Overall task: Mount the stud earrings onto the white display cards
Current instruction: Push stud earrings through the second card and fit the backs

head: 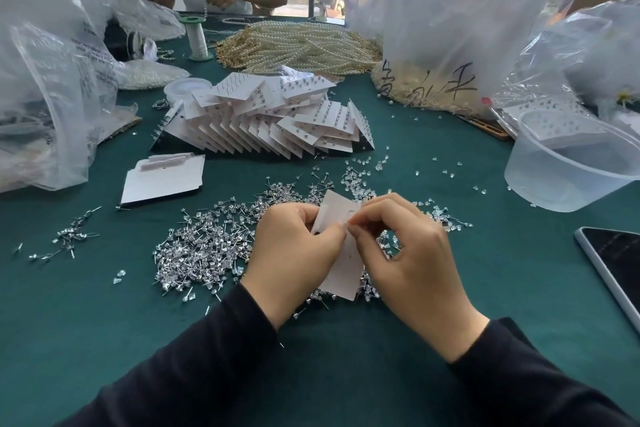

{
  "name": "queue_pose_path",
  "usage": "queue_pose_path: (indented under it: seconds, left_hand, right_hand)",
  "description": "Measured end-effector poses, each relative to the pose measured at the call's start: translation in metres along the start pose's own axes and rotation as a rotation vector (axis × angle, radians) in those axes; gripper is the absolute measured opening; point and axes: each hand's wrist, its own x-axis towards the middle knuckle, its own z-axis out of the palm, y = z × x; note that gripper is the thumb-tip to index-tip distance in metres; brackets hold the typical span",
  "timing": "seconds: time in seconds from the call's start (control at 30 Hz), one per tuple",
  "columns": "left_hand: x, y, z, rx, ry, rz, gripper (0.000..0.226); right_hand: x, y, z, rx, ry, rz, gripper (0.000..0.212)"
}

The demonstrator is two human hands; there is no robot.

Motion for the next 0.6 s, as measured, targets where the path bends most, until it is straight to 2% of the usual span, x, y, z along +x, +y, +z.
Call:
queue_pose_path:
  seconds: [0.2,0.43,0.6]
  left_hand:
    - [-0.0010,-0.0016,0.0012,0.043,0.027,0.057,0.036]
    - [-0.0012,-0.0034,0.0003,-0.053,-0.026,0.036,0.023]
    - [0.0007,-0.0021,0.0003,-0.106,-0.032,-0.037,0.033]
  right_hand:
    - [-0.0020,0.0000,0.0055,-0.001,0.020,0.031,0.006]
    - [-0.0015,0.0022,0.0068,0.005,0.012,0.039,0.008]
    - [-0.0013,0.0021,0.0066,-0.018,0.024,0.049,0.006]
